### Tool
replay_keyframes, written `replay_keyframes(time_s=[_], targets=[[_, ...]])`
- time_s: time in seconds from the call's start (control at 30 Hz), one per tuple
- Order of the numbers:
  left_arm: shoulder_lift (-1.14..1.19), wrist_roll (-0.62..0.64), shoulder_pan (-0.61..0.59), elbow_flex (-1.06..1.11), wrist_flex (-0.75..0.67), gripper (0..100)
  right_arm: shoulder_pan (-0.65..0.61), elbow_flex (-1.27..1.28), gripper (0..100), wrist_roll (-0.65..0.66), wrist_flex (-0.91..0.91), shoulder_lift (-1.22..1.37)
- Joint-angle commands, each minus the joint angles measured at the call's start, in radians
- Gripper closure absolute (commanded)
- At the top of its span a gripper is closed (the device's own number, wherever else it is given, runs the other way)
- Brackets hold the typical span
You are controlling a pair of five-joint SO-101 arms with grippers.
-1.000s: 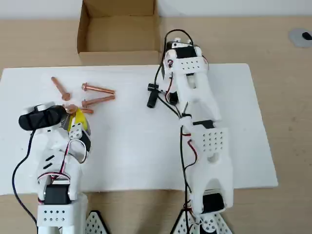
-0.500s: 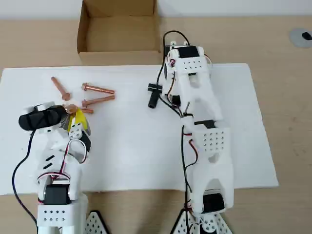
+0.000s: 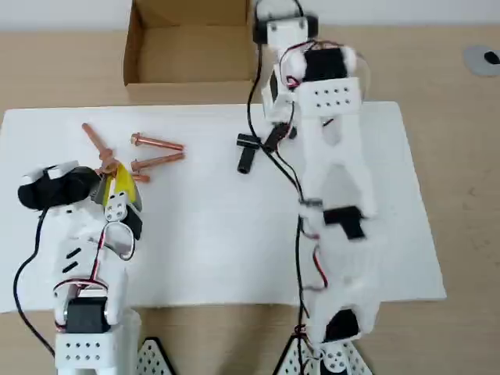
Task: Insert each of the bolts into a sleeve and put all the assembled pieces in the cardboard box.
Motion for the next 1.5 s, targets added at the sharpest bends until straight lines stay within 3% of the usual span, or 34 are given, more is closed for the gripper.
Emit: replay_keyframes(time_s=[0.0, 0.17, 0.3, 0.4, 0.6, 0.77, 0.87, 0.97, 1.07, 1.23, 1.33, 1.47], targets=[[-0.016, 0.003, 0.023, -0.115, 0.112, 99, -0.025, 0.084, 98.8, 0.080, 0.015, -0.364], [-0.018, 0.006, 0.037, -0.172, 0.265, 99, -0.027, 0.541, 98.8, 0.183, 0.015, -0.802], [-0.018, 0.008, 0.041, -0.176, 0.265, 99, -0.044, 0.923, 98.8, 0.299, -0.006, -1.121], [-0.025, 0.040, 0.046, -0.178, 0.264, 99, -0.136, 1.202, 98.8, 0.311, -0.097, -1.356], [-0.033, 0.087, 0.055, -0.388, 0.270, 99, -0.343, 1.853, 98.8, 0.313, -0.588, -1.785], [-0.033, 0.054, 0.061, -0.442, 0.273, 99, -0.358, 2.284, 98.8, 0.358, -1.082, -2.035], [-0.033, -0.006, 0.061, -0.445, 0.275, 99, -0.364, 2.473, 98.7, 0.430, -1.270, -2.121], [-0.033, -0.028, 0.063, -0.456, 0.273, 99, -0.412, 2.539, 98.8, 0.391, -1.298, -2.146], [-0.033, -0.008, 0.094, -0.466, 0.272, 99, -0.535, 2.543, 98.8, 0.262, -1.330, -2.132], [-0.033, 0.057, 0.265, -0.511, 0.267, 99, -0.702, 2.543, 98.8, 0.032, -1.430, -2.132], [-0.033, 0.055, 0.358, -0.545, 0.267, 99, -0.737, 2.543, 98.8, -0.026, -1.468, -2.132], [-0.033, 0.029, 0.376, -0.588, 0.270, 99, -0.740, 2.543, 98.8, -0.117, -1.475, -2.132]])
